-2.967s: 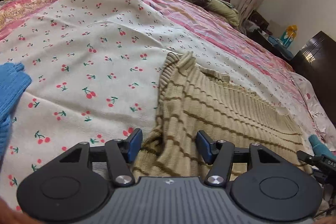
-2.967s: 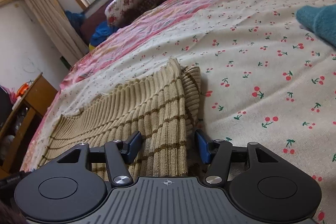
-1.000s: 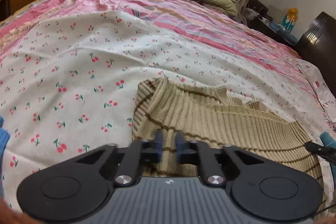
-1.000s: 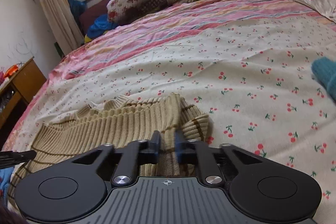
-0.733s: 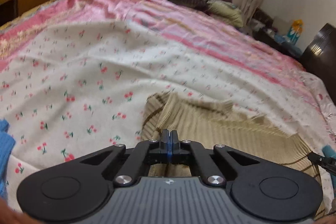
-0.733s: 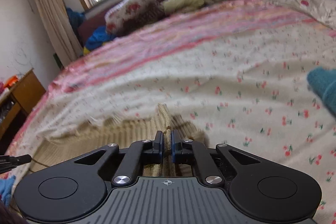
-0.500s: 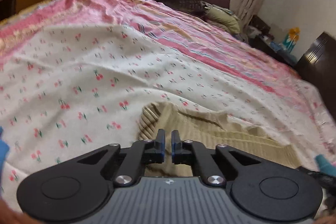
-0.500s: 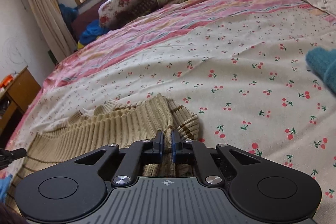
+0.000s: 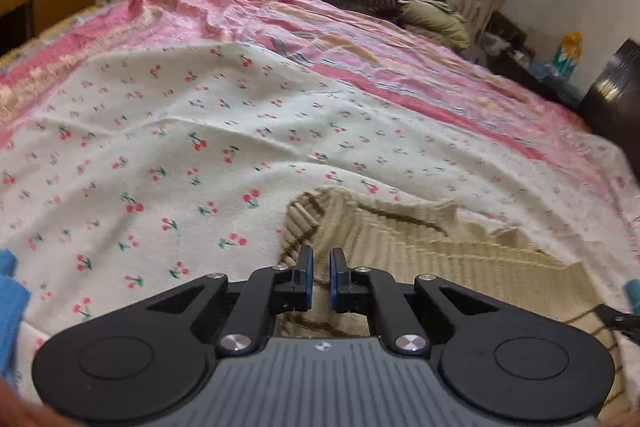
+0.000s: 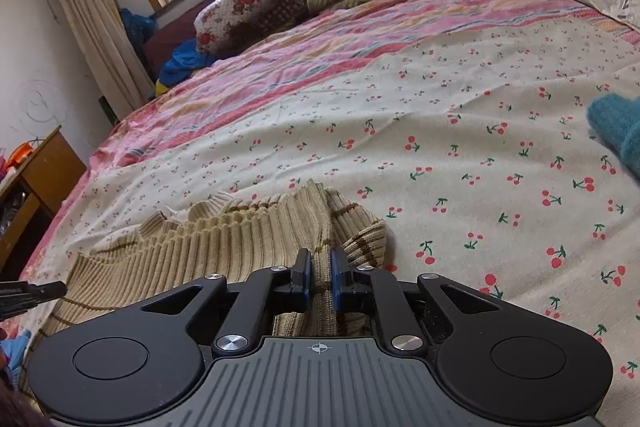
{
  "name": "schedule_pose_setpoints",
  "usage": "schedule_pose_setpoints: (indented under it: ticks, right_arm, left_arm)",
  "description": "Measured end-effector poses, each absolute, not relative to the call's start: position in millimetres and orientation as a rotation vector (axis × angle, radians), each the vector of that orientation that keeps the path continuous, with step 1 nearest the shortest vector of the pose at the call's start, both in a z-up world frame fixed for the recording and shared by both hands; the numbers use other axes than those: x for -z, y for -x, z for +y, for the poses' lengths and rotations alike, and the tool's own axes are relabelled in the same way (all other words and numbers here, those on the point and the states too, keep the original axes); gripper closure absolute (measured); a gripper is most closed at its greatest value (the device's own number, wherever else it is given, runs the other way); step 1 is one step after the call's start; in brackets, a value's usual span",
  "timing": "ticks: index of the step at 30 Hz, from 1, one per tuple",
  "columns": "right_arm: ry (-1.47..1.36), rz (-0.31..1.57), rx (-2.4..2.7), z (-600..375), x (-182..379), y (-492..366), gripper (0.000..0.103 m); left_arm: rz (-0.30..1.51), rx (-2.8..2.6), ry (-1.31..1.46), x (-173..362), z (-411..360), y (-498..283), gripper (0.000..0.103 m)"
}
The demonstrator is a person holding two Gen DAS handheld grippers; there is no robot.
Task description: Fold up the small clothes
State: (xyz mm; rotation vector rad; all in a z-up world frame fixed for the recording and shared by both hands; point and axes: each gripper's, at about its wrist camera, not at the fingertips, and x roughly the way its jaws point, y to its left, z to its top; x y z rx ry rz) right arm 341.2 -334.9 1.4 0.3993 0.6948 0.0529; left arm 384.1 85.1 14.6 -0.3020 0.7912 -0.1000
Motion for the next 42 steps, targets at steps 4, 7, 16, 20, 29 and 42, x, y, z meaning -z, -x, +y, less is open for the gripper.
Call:
schedule_pose_setpoints:
  ticks: [4,7,16,20,29,42]
  right_arm:
    - [-0.398,0.707,-0.049,-334.6,0.1,-343.8,0.092]
    - [-0.388,0.709,-0.053,-333.3,-0.5,-343.5,0.092]
    - [-0.373,0.699,0.008,-337.4,-5.9,-342.6,0.092]
    - [-0.344,0.707,0.051,-336.6,-13.2,-343.3,0.089]
    - [-0.241,0.651,-0.041,-293.0,-63.4,-337.6,0.077]
    - [-0.131,0.904,-0.433,-66.9,-43.4,-400.7,0.051]
  left_arm:
    - [0.789,0.106,0.309,-11.6,83.1,-385.4,0.055]
    - [0.792,0.084,0.255,-9.5,77.9,-386.2,0.074]
    - [0.765,0.004,0.298,-13.8,96.3,-379.6,0.090]
    - [0.752,0.013,0.334,-13.0,98.2,-376.3,0.089]
    - [0.705,0.050,0.315,-34.7,102.6,-317.8,0.067]
    - [0.774,0.093,0.391,4.8,97.7,-241.0,0.054]
